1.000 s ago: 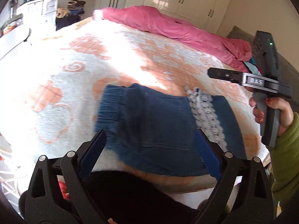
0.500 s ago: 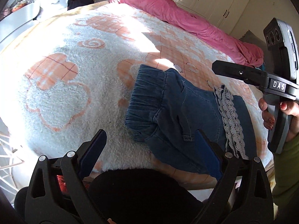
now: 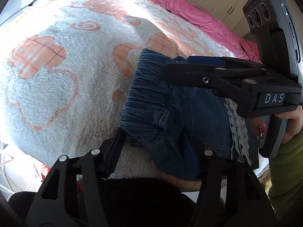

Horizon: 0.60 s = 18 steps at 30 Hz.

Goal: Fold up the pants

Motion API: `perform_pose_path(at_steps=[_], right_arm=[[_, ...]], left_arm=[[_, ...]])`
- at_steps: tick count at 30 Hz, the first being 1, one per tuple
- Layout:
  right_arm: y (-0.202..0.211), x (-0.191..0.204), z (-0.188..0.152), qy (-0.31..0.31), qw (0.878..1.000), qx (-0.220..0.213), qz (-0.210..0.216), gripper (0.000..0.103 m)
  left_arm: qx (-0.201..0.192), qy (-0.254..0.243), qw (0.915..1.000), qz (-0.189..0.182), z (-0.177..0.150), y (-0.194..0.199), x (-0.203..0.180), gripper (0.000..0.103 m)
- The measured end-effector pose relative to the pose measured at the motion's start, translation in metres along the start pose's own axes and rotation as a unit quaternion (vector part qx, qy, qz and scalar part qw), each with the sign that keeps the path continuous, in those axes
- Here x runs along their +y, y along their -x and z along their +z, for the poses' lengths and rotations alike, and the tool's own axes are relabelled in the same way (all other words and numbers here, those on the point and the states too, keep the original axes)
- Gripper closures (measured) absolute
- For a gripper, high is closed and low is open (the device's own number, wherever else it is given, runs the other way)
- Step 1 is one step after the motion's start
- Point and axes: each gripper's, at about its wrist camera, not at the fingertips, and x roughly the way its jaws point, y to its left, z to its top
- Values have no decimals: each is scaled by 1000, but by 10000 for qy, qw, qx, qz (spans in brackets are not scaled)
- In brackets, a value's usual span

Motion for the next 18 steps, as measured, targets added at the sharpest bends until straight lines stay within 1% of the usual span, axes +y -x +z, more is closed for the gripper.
perform_pose_path(at_steps=[7,10,13,15,16,18], right_arm=[[-23,9,12,205,9992,239,243,16],[-32,14,13,319,9984,357,292,18],[-41,18,12,462,9972,466,352,28],[-46,17,10,468,9968,502,403,38],[-46,14,9,449,9968,484,454,40],[-41,6,8,336,9967,389,625,51]], left_arm=[[42,57,10000,-49,6,-5,-1,53],[53,59,10000,-46,7,-6,-1,53],[70,60,10000,-37,6,-6,1,53],[76,72,9999,-47,4,-3,4,53],[80,69,9999,-65,4,-3,5,53],[85,69,9999,-66,3,-2,6,53]])
